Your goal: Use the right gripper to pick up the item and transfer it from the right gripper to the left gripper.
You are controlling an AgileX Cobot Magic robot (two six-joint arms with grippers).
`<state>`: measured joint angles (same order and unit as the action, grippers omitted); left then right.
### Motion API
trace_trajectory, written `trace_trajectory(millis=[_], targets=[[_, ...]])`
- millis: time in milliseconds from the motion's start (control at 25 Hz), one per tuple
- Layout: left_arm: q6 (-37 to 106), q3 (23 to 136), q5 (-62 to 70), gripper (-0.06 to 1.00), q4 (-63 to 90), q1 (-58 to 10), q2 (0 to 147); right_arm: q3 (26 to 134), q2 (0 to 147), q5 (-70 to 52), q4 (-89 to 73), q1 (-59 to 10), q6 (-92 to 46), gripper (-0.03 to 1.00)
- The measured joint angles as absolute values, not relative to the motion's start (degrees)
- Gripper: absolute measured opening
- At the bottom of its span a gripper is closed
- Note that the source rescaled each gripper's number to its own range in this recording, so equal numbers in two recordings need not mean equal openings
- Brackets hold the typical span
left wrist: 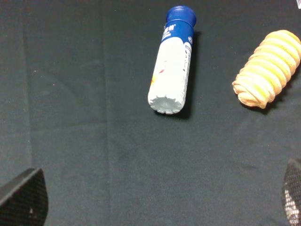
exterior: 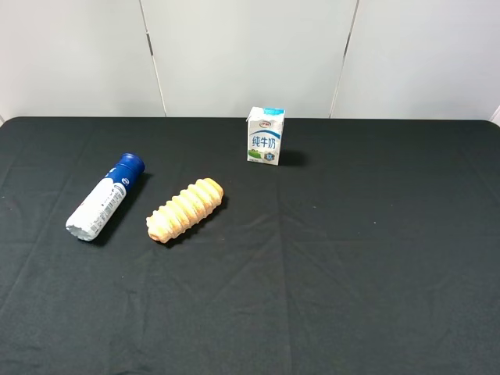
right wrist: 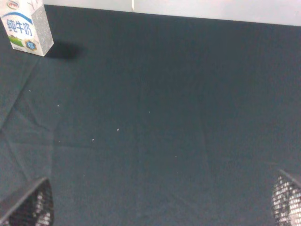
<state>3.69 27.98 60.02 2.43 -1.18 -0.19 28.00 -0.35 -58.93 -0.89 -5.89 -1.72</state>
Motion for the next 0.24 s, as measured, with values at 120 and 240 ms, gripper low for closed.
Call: trace_trajectory(millis=[120,240], targets=[[3.7,28.0,60.0,0.99,2.4,-1.2,-0.2,28.0,-0.4,-58.9,-0.9,-5.9,-1.7,1.0],[3.7,28.0,60.0,0.99,2.4,-1.2,-0.2,28.0,-0.4,-58.9,-0.9,-5.9,-1.7,1.0]])
